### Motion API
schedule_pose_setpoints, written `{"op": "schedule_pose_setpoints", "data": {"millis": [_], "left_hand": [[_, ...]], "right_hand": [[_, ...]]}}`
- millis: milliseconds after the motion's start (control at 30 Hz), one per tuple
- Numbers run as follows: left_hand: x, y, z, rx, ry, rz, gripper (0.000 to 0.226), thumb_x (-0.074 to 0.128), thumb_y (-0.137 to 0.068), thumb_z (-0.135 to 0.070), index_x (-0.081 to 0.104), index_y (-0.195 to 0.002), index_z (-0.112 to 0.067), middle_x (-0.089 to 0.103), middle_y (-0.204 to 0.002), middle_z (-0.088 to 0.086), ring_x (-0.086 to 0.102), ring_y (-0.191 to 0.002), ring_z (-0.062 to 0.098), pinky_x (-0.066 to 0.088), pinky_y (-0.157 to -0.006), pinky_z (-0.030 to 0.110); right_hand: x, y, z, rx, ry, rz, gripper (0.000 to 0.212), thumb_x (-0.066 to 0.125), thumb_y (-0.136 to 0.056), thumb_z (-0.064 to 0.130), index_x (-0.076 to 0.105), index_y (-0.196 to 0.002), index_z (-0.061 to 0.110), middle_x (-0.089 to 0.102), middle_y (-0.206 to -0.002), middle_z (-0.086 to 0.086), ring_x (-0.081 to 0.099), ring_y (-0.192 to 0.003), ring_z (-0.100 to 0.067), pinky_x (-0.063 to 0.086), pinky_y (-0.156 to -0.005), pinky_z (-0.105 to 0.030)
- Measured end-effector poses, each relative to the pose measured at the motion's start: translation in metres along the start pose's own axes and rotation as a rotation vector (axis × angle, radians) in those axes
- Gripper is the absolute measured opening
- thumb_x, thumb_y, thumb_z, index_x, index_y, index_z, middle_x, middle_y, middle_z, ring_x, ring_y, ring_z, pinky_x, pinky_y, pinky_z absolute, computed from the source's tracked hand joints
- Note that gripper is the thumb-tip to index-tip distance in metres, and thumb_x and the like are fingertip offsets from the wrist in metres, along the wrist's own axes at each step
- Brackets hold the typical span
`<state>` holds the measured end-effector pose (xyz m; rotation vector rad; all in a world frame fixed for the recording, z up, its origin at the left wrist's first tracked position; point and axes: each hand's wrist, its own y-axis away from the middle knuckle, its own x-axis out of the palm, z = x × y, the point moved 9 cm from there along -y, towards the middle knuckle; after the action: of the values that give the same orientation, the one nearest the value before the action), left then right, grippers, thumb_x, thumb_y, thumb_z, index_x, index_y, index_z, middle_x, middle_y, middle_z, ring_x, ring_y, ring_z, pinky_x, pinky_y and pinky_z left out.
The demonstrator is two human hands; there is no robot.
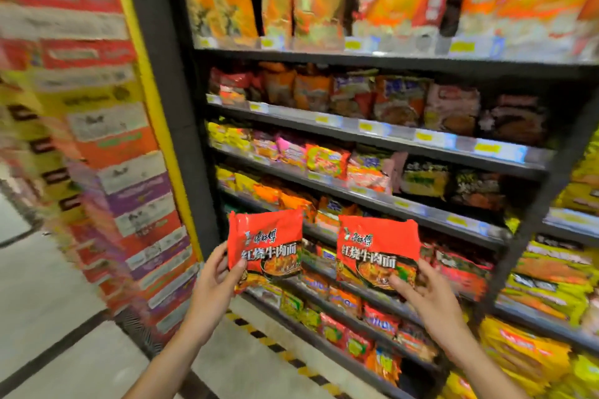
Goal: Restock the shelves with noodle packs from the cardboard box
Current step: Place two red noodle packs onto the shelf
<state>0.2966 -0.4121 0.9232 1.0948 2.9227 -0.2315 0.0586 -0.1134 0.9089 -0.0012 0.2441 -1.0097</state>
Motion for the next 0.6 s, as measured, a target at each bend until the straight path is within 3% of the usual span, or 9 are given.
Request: {"op": "schedule_pose_setpoints", "data": {"millis": [100, 167, 200, 267, 333, 433, 500, 600], "left_hand": [[-0.062, -0.005, -0.003, -0.016, 0.013, -0.069, 0.053, 0.066, -0.089, -0.034, 0.051, -0.140, -0.032, 0.066, -0.130, -0.003, 0.064, -0.118, 0.015, 0.049, -0.104, 0.047], [-0.096, -0.010, -0.006, -0.012, 0.019, -0.098, 0.059, 0.067, -0.089, -0.037, 0.047, -0.145, -0.029, 0.062, -0.136, -0.003, 0.060, -0.124, 0.015, 0.047, -0.107, 0.049], [-0.111, -0.010, -0.010, -0.007, 0.011, -0.118, 0.061, 0.067, -0.090, -0.037, 0.045, -0.146, -0.029, 0.059, -0.139, -0.003, 0.056, -0.128, 0.017, 0.046, -0.108, 0.048], [-0.136, -0.012, -0.021, 0.024, -0.018, -0.151, 0.058, 0.065, -0.093, -0.028, 0.045, -0.147, -0.023, 0.058, -0.140, -0.001, 0.054, -0.130, 0.018, 0.048, -0.107, 0.038], [-0.156, -0.013, -0.031, 0.054, -0.026, -0.154, 0.052, 0.061, -0.096, -0.020, 0.045, -0.146, -0.019, 0.060, -0.136, -0.001, 0.057, -0.125, 0.012, 0.050, -0.100, 0.024], [-0.184, -0.020, -0.039, 0.057, -0.052, -0.189, 0.057, 0.062, -0.095, -0.032, 0.041, -0.148, -0.028, 0.056, -0.141, -0.005, 0.054, -0.129, 0.013, 0.045, -0.108, 0.034], [-0.198, -0.026, -0.043, 0.078, -0.047, -0.217, 0.059, 0.062, -0.093, -0.039, 0.041, -0.148, -0.033, 0.053, -0.143, -0.006, 0.051, -0.132, 0.014, 0.042, -0.112, 0.043], [-0.210, -0.041, -0.043, 0.098, -0.044, -0.238, 0.056, 0.062, -0.093, -0.038, 0.043, -0.146, -0.035, 0.054, -0.143, -0.007, 0.050, -0.133, 0.014, 0.041, -0.112, 0.046]], "right_hand": [[0.045, -0.004, 0.029, -0.061, -0.014, 0.015, 0.056, 0.076, -0.081, 0.034, 0.054, -0.132, 0.030, 0.064, -0.127, 0.017, 0.062, -0.115, -0.007, 0.053, -0.092, -0.024], [0.072, -0.008, 0.046, -0.101, -0.022, 0.020, 0.060, 0.078, -0.081, 0.034, 0.054, -0.135, 0.024, 0.061, -0.130, 0.013, 0.058, -0.118, -0.004, 0.051, -0.091, -0.018], [0.085, -0.010, 0.054, -0.093, -0.034, 0.022, 0.051, 0.077, -0.083, 0.025, 0.056, -0.131, 0.022, 0.064, -0.126, 0.011, 0.061, -0.111, 0.003, 0.049, -0.084, -0.011], [0.110, -0.014, 0.067, -0.113, -0.076, 0.056, 0.036, 0.072, -0.086, 0.007, 0.061, -0.116, 0.024, 0.070, -0.113, 0.010, 0.066, -0.091, 0.010, 0.048, -0.071, -0.004], [0.133, -0.016, 0.082, -0.141, -0.082, 0.069, 0.036, 0.070, -0.085, 0.000, 0.062, -0.106, 0.029, 0.073, -0.101, 0.015, 0.068, -0.086, 0.009, 0.047, -0.067, -0.003], [0.162, -0.026, 0.088, -0.140, -0.065, 0.087, 0.033, 0.071, -0.085, 0.001, 0.064, -0.110, 0.022, 0.074, -0.098, 0.014, 0.069, -0.093, 0.002, 0.048, -0.068, -0.003], [0.177, -0.033, 0.089, -0.135, -0.055, 0.095, 0.035, 0.073, -0.084, 0.007, 0.065, -0.111, 0.026, 0.075, -0.103, 0.012, 0.069, -0.098, -0.004, 0.051, -0.074, -0.008], [0.195, -0.042, 0.099, -0.140, -0.108, 0.107, 0.035, 0.073, -0.085, 0.009, 0.059, -0.109, 0.030, 0.069, -0.107, 0.017, 0.064, -0.091, 0.003, 0.047, -0.089, -0.020]]}}
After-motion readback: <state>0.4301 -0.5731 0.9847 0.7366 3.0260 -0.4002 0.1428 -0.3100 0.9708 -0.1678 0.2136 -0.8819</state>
